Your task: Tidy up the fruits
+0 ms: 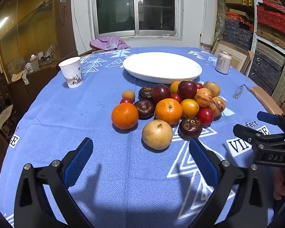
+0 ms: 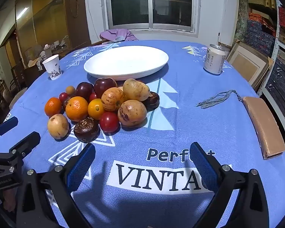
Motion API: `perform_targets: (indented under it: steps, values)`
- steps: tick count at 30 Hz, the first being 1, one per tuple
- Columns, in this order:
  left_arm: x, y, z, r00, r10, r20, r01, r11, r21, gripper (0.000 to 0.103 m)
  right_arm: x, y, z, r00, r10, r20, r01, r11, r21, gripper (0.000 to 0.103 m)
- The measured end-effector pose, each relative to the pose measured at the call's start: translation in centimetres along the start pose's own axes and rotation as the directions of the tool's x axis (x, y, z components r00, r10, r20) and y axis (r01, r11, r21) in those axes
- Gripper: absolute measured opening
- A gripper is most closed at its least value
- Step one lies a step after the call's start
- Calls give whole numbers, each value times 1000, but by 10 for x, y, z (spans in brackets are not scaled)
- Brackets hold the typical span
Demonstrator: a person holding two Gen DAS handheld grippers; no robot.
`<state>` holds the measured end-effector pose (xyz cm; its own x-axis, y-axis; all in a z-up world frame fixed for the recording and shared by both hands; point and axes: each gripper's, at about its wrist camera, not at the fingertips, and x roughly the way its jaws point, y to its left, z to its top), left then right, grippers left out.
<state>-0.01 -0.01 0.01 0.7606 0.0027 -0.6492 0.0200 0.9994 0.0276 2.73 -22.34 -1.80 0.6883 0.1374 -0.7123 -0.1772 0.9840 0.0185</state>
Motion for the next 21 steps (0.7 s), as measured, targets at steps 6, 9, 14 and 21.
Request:
perform_targets:
  steps: [6, 9, 14, 21]
  values:
    - [0, 0, 0, 1000, 5, 7, -5, 1000, 6, 99, 1, 1, 0, 1000, -1, -5, 1, 1000, 0, 100]
    - [0, 0, 0, 1000, 8, 6, -8, 1000, 3, 99, 2, 2, -1, 1000, 1, -6, -1, 1000, 2, 100]
    - [3, 4, -1, 1000, 7, -1, -7, 1000, -2, 99, -1, 2, 3, 1000, -1, -7, 1, 1000, 1, 100]
    - [2, 3, -1, 1000, 8, 0, -8, 1000, 0, 99, 1, 5, -1, 1000, -1, -4, 1, 1000, 1, 100]
